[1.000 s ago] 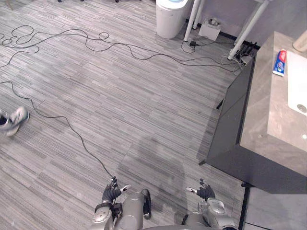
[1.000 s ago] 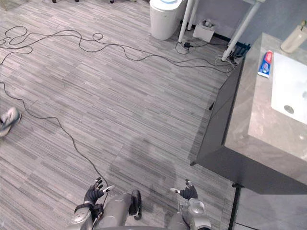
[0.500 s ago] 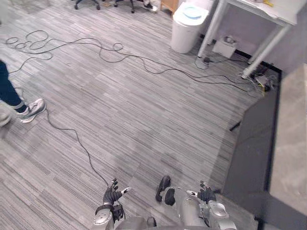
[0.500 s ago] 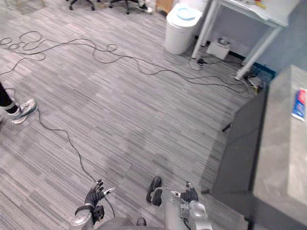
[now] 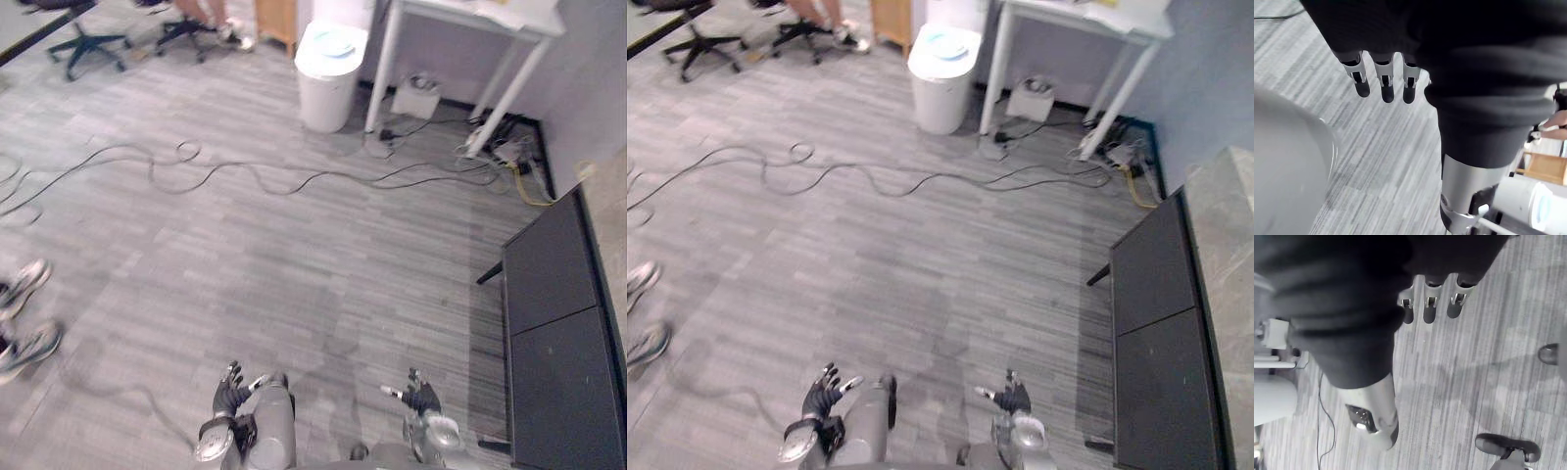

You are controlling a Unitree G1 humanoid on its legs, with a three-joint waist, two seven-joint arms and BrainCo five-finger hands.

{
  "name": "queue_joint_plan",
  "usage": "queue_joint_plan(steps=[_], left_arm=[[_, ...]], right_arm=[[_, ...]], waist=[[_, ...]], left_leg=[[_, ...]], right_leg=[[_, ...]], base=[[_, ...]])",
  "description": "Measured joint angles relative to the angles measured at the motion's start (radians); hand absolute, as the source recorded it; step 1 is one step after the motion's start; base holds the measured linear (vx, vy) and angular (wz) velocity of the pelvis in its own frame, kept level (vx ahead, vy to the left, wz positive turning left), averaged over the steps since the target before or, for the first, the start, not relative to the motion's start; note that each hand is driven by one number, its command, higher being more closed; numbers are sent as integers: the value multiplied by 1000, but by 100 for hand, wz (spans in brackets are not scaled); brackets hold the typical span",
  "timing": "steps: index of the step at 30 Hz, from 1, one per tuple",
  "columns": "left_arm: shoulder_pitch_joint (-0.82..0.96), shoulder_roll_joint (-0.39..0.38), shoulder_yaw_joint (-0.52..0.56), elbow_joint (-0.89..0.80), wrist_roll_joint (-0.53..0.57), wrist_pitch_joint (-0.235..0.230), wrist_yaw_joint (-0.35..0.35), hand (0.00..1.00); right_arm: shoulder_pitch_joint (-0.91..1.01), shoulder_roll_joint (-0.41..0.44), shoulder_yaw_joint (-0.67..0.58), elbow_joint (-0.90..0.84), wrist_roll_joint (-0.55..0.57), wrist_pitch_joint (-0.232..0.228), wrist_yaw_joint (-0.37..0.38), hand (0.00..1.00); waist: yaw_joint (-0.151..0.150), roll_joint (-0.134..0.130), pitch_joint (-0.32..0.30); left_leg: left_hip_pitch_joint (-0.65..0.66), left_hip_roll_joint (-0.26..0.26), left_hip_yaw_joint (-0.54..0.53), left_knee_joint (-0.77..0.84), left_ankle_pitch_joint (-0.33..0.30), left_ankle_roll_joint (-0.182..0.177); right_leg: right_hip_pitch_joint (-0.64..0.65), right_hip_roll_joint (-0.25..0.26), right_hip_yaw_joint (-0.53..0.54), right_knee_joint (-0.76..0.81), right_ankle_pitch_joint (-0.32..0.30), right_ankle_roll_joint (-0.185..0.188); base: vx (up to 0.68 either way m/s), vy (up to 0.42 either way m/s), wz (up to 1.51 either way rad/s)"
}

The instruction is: Organize washtable

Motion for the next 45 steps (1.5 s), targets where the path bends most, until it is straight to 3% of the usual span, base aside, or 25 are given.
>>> queue_joint_plan(steps=[2, 3, 5, 7, 9, 11, 13, 14, 15, 16, 17, 20, 22, 23, 27, 29, 31, 34, 35, 37, 39, 40, 41, 43, 45], left_arm=[[0, -4, -3, 0, 0, 0, 0, 0], [-1, -3, -8, 1, 0, 0, 1, 0], [-4, 0, -23, 1, 0, 0, 1, 0], [-4, 7, -21, 16, 0, 0, 1, 0], [-3, 15, -21, 38, 0, 0, 1, 0], [-3, 23, -20, 55, 0, 1, 1, 0], [-1, 33, -20, 80, 0, 3, 1, 0], [8, 38, -20, 90, 0, 4, 1, 0], [20, 44, -20, 92, 0, 4, 0, 0], [19, 42, -17, 106, 0, 5, 1, 0], [23, 36, -22, 110, 1, 3, -2, 0], [20, 26, -22, 113, 12, 0, -2, 0], [19, 22, -25, 128, 19, 4, -4, 0], [21, 16, -35, 129, 20, 4, -12, 0], [18, 13, -21, 120, 19, 0, -21, 0], [19, 11, -21, 115, 18, 0, -21, 0], [18, 5, -20, 113, 17, -1, -19, 0], [6, -2, -20, 109, 17, -2, -19, 0], [6, -9, -20, 109, 17, -2, -19, 0], [7, -18, -20, 110, 18, -3, -18, 0], [-2, 3, -20, 109, 19, -3, -19, 0], [-2, 10, -20, 109, 19, -2, -19, 0], [-4, 12, -24, 112, 19, 0, -19, 0], [-4, 13, -27, 117, 19, 0, -19, 0], [-4, 14, -38, 121, 20, 0, -19, 0]], right_arm=[[0, 0, 2, -21, -18, 0, 4, 0], [-1, 0, 4, -30, -28, 0, 15, 0], [3, 0, 8, -29, -29, 0, 21, 0], [-2, -2, 29, -18, -29, 1, 21, 0], [-14, -8, 43, -4, -30, 0, 22, 0], [-49, -26, 56, 41, -34, 2, 22, 0], [-63, -45, 66, 67, -41, 4, 23, 0], [-56, -54, 69, 68, -51, 4, 24, 0], [-31, -65, 70, 65, -61, 3, 28, 0], [-40, -83, 71, 68, -62, 3, 31, 0], [-46, -97, 70, 63, -68, 3, 36, 0], [-36, -113, 67, 59, -67, 1, 43, 0], [-27, -112, 69, 58, -67, 2, 40, 0], [-19, -105, 69, 58, -63, 1, 39, 0], [-21, -117, 60, 74, -57, 1, 36, 0], [-36, -119, 54, 100, -57, 3, 34, 0], [-42, -118, 37, 99, -57, 2, 32, 0], [-41, -118, 25, 99, -58, 3, 25, 0], [-36, -117, 21, 99, -59, 3, 21, 0], [-25, -114, 17, 82, -60, 2, 20, 0], [6, -65, -1, 43, -60, 1, 21, 0], [12, -53, -4, 43, -60, 1, 21, 0], [21, -42, -5, 37, -61, 3, 23, 0], [11, -37, -5, 39, -68, 3, 25, 0], [-1, -34, -1, 51, -69, 4, 39, 0]], waist=[[-2, 4, 2], [-5, 9, 5], [-8, 25, 14], [-7, 18, 10], [-23, 18, 9], [-36, 23, 12], [-36, 25, 13], [-36, 13, 9], [-44, -7, -1], [-47, 15, 0], [-58, 37, -13], [-60, 84, -29], [-61, 90, -25], [-59, 86, -24], [-57, 72, -20], [-55, 69, -16], [-49, 73, -12], [-30, 85, -3], [-29, 89, -3], [-28, 107, -10], [-21, 59, -18], [-26, 44, -25], [-29, 30, -33], [-29, 37, -28], [-32, 48, -23]], left_leg=[[57, 11, 67, -3, -35, 20], [102, 22, 108, -13, -52, 25], [183, 37, 165, -50, -77, 23], [240, 57, 216, -79, -85, 20], [262, 77, 250, -101, -85, 19], [275, 96, 290, -126, -86, 1], [307, 103, 316, -140, -82, -27], [342, 90, 313, -144, -81, -55], [383, 68, 287, -155, -91, -84], [403, 80, 269, -161, -96, -93], [417, 103, 240, -169, -76, -130], [366, 190, 153, 4, -40, -167], [295, 248, 53, 211, 84, -151], [261, 263, 31, 316, 74, -148], [164, 182, 17, 363, -6, -144], [119, 125, 4, 224, -31, -132], [69, 33, -110, -5, -31, -131], [48, -35, -263, -227, 12, -153], [50, -39, -288, -276, 60, -140], [77, -30, -259, -272, 169, -75], [93, -49, -167, -226, 103, -29], [100, -56, -148, -217, 88, -14], [143, -61, -100, -198, 43, 16], [183, -63, -68, -200, 27, 35], [275, -68, -33, -235, 14, 55]], right_leg=[[-82, -29, -9, 176, 42, 59], [-145, -50, -38, 304, 48, 65], [-217, -85, -165, 407, 31, 34], [-244, -98, -284, 358, 12, 18], [-265, -93, -403, 199, 7, 21], [-304, -76, -464, 40, 52, -6], [-320, -55, -501, -134, 164, -31], [-316, -52, -503, -210, 256, -66], [-303, -60, -481, -205, 395, -130], [-303, -47, -478, -173, 370, -136], [-308, -20, -469, -148, 318, -133], [-292, 71, -468, -139, 243, -163], [-220, 147, -450, -189, 223, -190], [-171, 184, -422, -230, 223, -192], [-70, 224, -314, -320, 228, -197], [-27, 233, -240, -357, 231, -193], [-2, 242, -140, -383, 234, -183], [26, 243, -31, -388, 220, -158], [35, 244, -2, -384, 205, -138], [35, 229, -8, -326, 130, -128], [-13, 160, -16, -192, 33, -50], [-25, 142, -18, -152, 21, -27], [-64, 110, -57, -8, 14, 4], [-99, 80, -93, 113, 12, 40], [-130, -9, -248, 259, -12, 15]], base=[[254, 271, -107], [229, 233, -106], [241, 182, -89], [200, 44, -80], [205, -30, -64], [134, -58, -56], [192, -114, -64], [287, -208, -40], [303, -234, -40], [292, -234, -38], [276, -222, -49], [313, -252, -53], [285, -211, -53], [335, -247, -57], [251, -133, -73], [265, -9, -109], [283, 105, -127], [218, 172, -125], [225, 229, -106], [249, 269, -93], [290, 300, -85], [378, 312, -89], [309, 249, -74], [283, 226, -58], [323, 214, -42]])
